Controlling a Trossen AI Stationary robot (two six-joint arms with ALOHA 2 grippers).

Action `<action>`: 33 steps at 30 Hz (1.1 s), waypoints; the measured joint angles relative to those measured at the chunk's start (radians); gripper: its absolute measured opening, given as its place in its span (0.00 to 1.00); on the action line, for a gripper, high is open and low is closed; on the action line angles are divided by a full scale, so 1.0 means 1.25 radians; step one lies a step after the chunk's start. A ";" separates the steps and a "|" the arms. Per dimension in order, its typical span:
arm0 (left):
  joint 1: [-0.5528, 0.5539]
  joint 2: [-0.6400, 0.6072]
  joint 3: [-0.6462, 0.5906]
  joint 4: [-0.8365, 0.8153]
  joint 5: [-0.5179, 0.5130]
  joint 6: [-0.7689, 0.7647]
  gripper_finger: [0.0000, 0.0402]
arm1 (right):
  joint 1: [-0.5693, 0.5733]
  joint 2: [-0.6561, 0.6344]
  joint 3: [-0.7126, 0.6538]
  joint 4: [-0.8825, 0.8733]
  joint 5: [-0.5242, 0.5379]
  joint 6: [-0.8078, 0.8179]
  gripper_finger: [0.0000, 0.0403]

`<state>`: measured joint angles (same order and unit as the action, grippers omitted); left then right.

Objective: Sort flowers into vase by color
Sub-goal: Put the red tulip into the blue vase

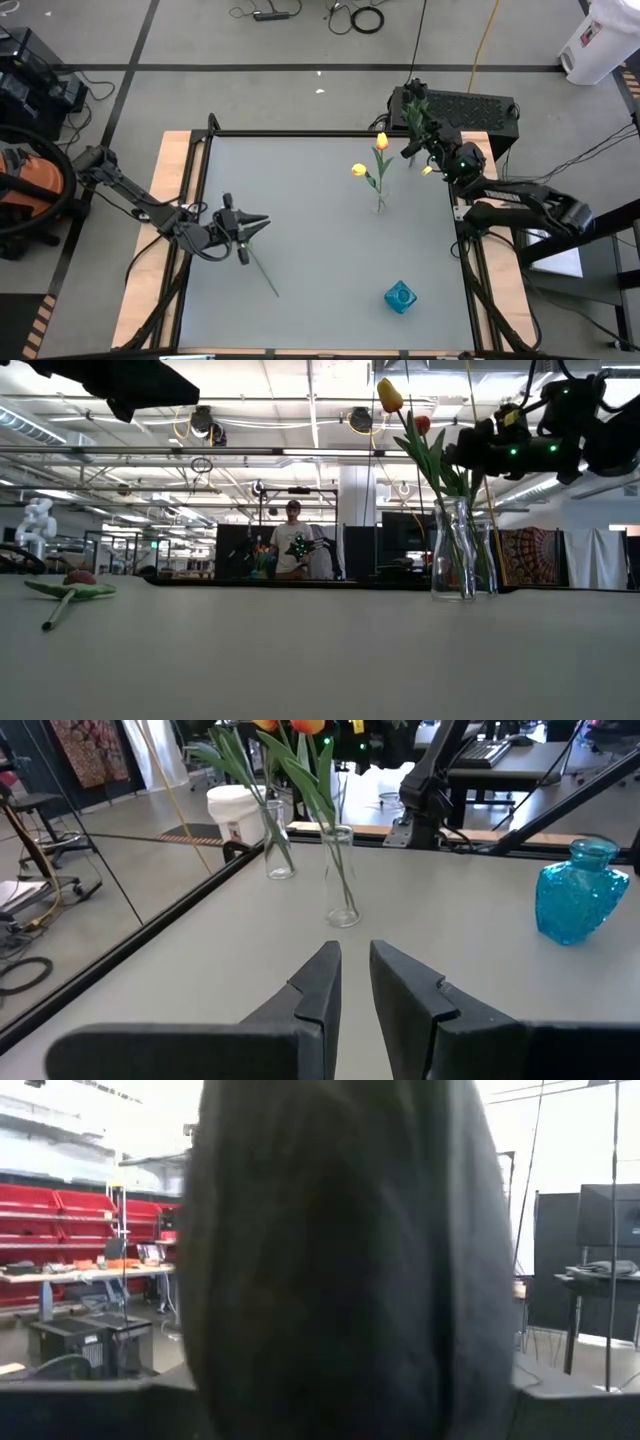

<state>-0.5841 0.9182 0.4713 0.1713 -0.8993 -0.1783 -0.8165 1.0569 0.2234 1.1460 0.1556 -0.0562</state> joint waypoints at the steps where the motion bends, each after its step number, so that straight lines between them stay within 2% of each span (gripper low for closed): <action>1: 0.000 0.004 0.000 0.000 0.000 0.000 0.16 | 0.000 -0.014 0.000 -0.018 0.000 -0.005 0.54; 16: 0.000 0.023 0.000 0.004 0.006 -0.001 0.16 | 0.000 -0.215 0.000 -0.265 0.000 -0.038 0.66; 22: 0.000 0.023 0.000 0.004 0.006 -0.001 0.16 | 0.000 -0.274 0.000 -0.374 0.000 -0.052 0.67; 33: 0.000 0.023 0.000 0.004 0.006 -0.003 0.16 | 0.000 -0.383 0.000 -0.493 -0.001 -0.065 0.67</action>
<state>-0.5842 0.9470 0.4717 0.1761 -0.8921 -0.1818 -0.8165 0.5786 0.2230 0.5303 0.1549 -0.1377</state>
